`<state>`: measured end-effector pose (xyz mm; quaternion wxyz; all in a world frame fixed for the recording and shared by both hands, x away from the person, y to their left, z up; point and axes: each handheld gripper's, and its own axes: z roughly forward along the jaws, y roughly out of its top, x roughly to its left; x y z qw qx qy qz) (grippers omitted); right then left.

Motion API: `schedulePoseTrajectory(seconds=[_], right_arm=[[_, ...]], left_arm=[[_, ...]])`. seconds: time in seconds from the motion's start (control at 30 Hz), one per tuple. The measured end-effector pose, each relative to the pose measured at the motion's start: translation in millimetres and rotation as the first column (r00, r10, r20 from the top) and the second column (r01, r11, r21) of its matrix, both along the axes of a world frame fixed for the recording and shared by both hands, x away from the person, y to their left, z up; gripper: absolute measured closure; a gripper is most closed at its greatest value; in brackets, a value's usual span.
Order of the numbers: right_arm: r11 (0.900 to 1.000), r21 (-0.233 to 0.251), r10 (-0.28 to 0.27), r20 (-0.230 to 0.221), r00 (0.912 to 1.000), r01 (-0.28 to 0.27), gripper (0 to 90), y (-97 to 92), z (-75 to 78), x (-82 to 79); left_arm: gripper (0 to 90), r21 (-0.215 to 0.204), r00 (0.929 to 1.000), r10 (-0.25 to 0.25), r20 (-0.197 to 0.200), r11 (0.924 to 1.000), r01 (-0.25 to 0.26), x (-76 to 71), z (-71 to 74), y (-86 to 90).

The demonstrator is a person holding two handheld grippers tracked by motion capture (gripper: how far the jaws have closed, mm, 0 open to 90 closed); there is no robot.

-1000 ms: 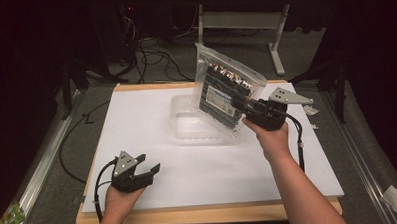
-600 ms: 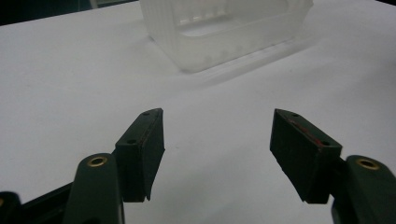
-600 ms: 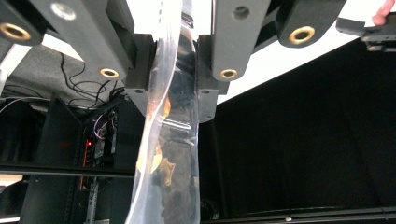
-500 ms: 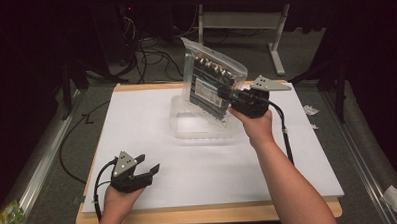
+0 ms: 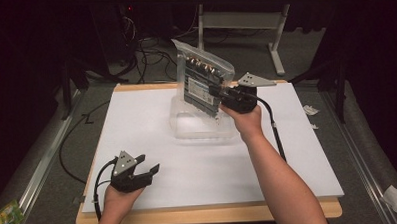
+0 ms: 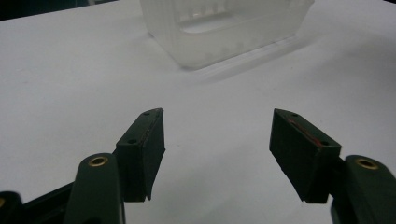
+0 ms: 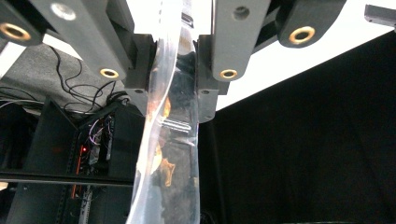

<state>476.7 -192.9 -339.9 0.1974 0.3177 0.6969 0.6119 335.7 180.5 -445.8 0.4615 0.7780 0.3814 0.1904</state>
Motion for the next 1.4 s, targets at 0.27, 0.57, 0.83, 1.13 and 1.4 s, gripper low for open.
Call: schedulePoseTrajectory(seconds=[0.27,0.57,0.83,1.13,1.4], right_arm=[[0.9998,-0.018,0.003,-0.006,1.0000,-0.003,75.7,7.5,-3.5,6.4],[0.9986,-0.054,0.000,-0.021,0.9998,-0.002,75.6,10.5,-14.1,10.5],[0.9990,-0.046,-0.002,-0.045,0.9990,0.000,75.6,13.1,-23.7,13.7],[0.9998,-0.015,-0.017,-0.083,0.9964,0.016,75.5,11.2,-37.2,17.8],[0.9995,0.030,0.011,-0.128,0.9918,-0.008,75.6,11.0,-37.3,18.8]], left_arm=[[36.2,-0.007,1.0000,-0.003,0.001,1.0000,0.003,-0.5,0.4,-1.2],[36.3,-0.006,1.0000,-0.007,-0.001,1.0000,0.007,0.0,0.1,-1.8],[36.2,-0.006,0.9999,-0.009,-0.006,0.9999,0.009,0.5,-0.8,-2.3],[36.2,-0.004,0.9999,-0.011,-0.009,0.9999,0.011,0.8,-0.3,-0.6],[36.2,-0.005,0.9999,-0.012,-0.013,0.9999,0.012,1.1,-0.7,-0.8]])
